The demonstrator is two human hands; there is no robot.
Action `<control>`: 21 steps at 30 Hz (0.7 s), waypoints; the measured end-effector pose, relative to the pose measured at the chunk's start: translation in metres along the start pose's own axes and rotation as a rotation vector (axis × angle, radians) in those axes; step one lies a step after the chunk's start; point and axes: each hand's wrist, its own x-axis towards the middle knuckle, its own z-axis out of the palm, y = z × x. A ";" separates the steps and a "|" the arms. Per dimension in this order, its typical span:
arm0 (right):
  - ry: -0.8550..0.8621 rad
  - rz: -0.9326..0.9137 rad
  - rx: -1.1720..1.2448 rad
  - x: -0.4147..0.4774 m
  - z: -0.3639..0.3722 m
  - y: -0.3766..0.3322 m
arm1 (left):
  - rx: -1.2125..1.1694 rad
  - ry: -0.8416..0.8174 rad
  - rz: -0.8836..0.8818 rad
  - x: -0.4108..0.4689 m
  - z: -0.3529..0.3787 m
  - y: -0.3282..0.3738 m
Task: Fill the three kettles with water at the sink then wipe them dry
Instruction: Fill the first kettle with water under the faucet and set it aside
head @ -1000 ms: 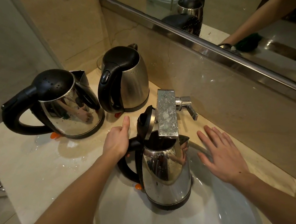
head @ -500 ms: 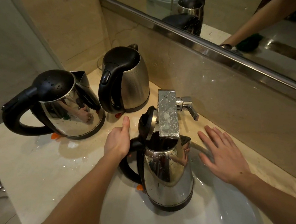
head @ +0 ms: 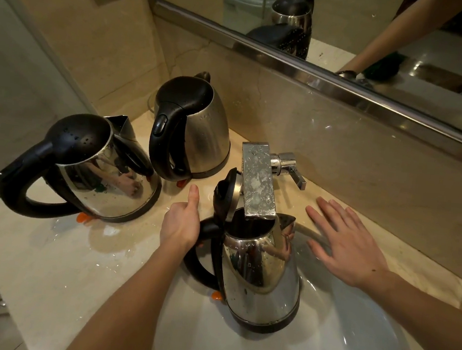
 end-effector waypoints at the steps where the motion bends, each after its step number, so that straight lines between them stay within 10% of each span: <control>1: -0.002 -0.001 -0.002 0.000 0.000 0.000 | 0.001 0.001 0.002 0.000 0.000 0.000; 21: -0.002 -0.003 0.004 0.000 0.003 0.002 | 0.014 -0.015 -0.021 -0.002 0.002 0.003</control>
